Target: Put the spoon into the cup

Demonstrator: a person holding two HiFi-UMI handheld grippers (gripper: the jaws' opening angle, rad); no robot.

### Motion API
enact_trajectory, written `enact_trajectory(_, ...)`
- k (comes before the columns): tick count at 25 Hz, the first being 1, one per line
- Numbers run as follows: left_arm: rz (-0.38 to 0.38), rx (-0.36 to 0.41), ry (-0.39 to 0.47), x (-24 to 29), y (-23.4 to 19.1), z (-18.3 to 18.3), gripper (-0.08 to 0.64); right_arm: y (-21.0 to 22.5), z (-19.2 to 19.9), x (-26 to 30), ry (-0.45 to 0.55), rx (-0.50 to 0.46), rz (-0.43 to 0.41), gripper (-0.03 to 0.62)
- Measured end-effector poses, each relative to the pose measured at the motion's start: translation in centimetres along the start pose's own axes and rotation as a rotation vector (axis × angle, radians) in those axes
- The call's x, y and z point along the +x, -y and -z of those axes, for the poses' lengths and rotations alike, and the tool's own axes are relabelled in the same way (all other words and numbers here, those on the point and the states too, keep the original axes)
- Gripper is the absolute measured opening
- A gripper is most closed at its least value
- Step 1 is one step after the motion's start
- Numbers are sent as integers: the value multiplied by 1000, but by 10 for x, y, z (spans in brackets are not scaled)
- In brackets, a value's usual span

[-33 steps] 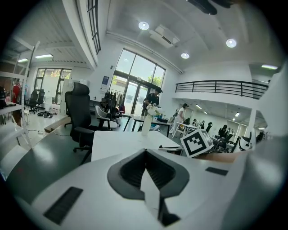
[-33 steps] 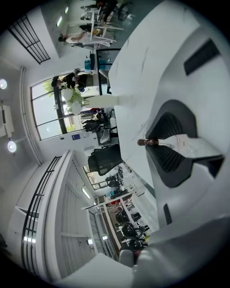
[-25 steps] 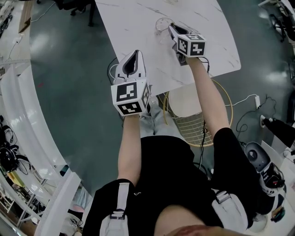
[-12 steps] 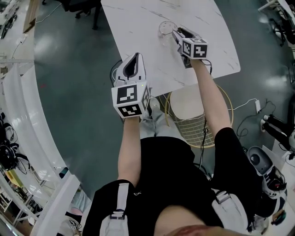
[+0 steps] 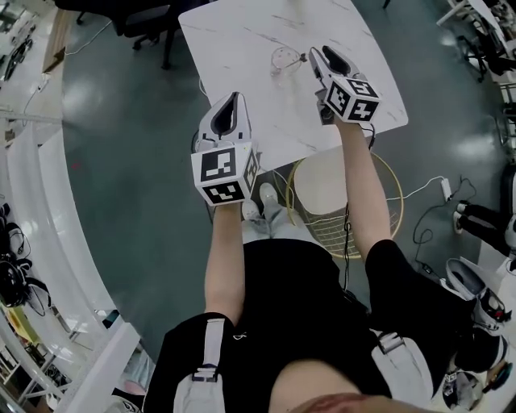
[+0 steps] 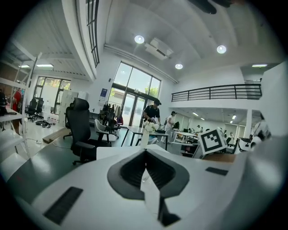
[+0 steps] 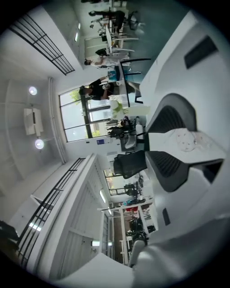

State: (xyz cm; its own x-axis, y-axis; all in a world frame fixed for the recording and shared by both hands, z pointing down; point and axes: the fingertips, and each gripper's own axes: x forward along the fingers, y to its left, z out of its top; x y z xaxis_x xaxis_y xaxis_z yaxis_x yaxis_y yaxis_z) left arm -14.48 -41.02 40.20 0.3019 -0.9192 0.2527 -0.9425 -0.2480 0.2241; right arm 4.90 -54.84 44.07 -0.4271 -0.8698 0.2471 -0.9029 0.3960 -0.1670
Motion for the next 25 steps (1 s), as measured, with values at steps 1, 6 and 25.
enact_trajectory(1,6,4,13,-2,3,-6,12,-5,-17,-11,49,5,0,127)
enact_trajectory(6,31,24,81,-15,16,-34,12,-40,-91,-72,260,-19,-2,61)
enact_trajectory(25,1,83,131,-79,14,-27,12,-137,-29,-157,177,-272,0,6)
